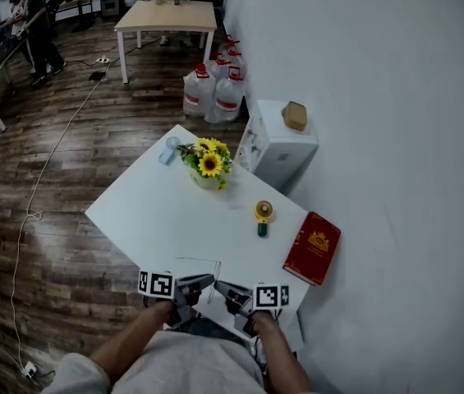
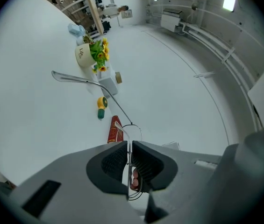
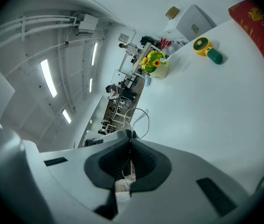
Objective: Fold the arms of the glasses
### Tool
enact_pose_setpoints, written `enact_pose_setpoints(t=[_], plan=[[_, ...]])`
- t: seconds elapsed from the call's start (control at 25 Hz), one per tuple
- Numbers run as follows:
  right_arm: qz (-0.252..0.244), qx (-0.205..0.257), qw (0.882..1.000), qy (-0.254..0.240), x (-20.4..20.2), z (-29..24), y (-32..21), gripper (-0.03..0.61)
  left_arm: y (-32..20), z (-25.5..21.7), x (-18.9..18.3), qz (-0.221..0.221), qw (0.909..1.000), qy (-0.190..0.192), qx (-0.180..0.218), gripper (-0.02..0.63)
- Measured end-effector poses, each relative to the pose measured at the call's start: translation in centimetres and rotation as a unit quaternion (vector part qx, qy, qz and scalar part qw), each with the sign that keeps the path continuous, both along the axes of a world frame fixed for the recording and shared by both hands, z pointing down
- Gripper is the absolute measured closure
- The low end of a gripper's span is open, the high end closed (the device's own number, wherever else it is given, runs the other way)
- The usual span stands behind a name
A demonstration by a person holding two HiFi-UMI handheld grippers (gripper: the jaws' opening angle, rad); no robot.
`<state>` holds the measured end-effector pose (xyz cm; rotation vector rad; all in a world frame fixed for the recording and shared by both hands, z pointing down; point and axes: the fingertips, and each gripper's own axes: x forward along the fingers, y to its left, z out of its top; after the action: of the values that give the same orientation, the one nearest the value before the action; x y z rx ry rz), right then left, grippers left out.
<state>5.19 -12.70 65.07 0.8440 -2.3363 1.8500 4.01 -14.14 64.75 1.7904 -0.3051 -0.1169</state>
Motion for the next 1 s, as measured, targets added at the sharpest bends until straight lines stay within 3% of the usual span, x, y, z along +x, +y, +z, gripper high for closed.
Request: enact_pose_setpoints(t=[0.04,0.16,0.36,0.44,0.56,0.64,0.72,0.92,1.0], plan=[[0.003,-0.004,1.000,0.004,0.2,0.1,0.0,0.566,-0.1,-0.3,0.0,0.000,1.0000,0.005,0.009,0.593],[0.010,-0.007,1.000,0.006,0.5,0.3,-0.3,0.566,-0.7,-1.5,-0.1,-0.003,0.9987,0.018,0.048,0.488],[0.029,-0.012,0.999,-0.009,1.4,0.3,-0.8,0.566,-1.2,-0.8,-1.5,-0.036,0.9988,0.005,0.033,0.462],[0.035,-0.010,0.999,-0.015,1.8,0.3,-1.1,0.566,-1.6,-0.5,-2.3,-0.044,0.9972,-0.024,0.056,0.459],[0.039,-0.012,0.999,-0.021,2.3,0.2,-1.3,0.566,-2.5,1.0,-4.1,-0.051,0.9862,-0.110,0.112,0.459],[0.049,-0.032,0.998,-0.026,2.4,0.1,-1.0,0.566,-3.5,1.7,-5.7,-0.059,0.9700,-0.177,0.157,0.460],[0.048,-0.029,0.998,-0.026,2.5,0.0,-1.0,0.566,-4.6,1.6,-7.2,-0.067,0.9466,-0.237,0.208,0.460],[0.038,-0.004,0.999,-0.022,3.1,-0.2,-1.2,0.566,-6.3,0.3,-8.1,-0.037,0.8657,-0.357,0.349,0.460],[0.039,-0.005,0.999,-0.024,3.2,-0.3,-1.1,0.566,-6.4,0.1,-7.6,-0.011,0.8398,-0.383,0.385,0.460]])
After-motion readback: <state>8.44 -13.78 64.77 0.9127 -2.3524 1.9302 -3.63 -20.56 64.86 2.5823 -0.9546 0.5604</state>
